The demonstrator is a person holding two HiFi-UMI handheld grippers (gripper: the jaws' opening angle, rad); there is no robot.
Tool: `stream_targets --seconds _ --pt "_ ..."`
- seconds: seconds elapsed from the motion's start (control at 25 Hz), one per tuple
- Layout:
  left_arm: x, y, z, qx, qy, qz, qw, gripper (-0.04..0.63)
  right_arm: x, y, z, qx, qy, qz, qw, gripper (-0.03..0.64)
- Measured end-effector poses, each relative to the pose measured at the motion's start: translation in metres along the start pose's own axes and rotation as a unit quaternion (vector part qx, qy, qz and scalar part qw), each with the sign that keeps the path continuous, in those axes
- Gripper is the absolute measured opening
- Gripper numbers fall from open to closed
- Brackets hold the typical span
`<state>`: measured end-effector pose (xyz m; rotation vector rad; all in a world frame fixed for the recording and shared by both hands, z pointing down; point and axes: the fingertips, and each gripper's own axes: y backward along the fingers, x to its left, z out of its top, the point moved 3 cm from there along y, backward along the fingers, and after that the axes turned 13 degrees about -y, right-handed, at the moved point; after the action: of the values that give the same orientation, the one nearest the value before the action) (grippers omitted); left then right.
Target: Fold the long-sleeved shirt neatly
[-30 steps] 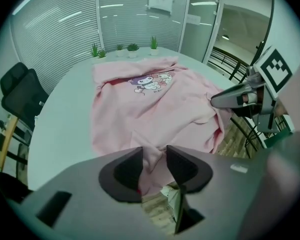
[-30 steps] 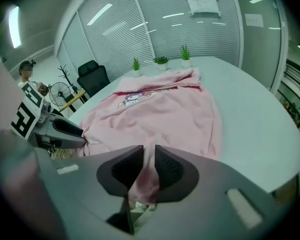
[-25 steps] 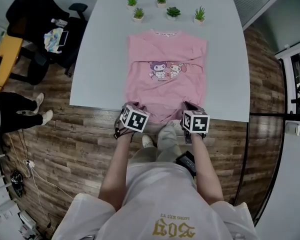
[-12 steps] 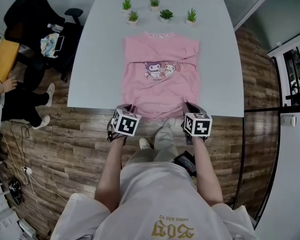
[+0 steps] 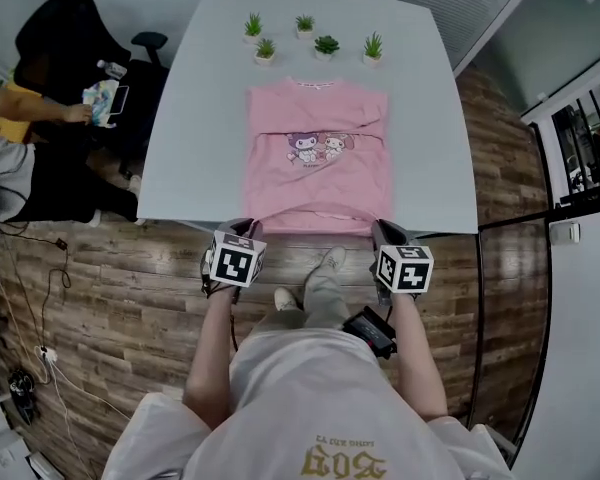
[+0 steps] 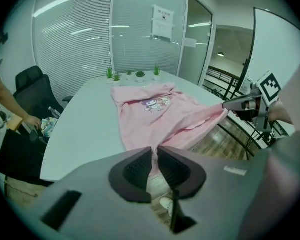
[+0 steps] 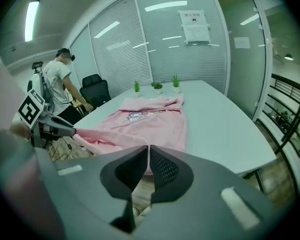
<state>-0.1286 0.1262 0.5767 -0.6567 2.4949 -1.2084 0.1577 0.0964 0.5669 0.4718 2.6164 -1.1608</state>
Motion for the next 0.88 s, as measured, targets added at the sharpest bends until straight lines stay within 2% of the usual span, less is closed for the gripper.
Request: stream_targets --seconds 0.6,0.88 --pt "0.006 0.071 0.01 -0.062 0.024 0.023 0.9976 0.044 0.014 0.062 0.011 -0.079 -0.006 0.03 0.996 0.026" --pt "0.009 0.098 0.017 -0.092 0.017 0.035 0.995 0.044 0.022 0.088 0.014 -0.106 -0.019 0.044 0.993 0.026"
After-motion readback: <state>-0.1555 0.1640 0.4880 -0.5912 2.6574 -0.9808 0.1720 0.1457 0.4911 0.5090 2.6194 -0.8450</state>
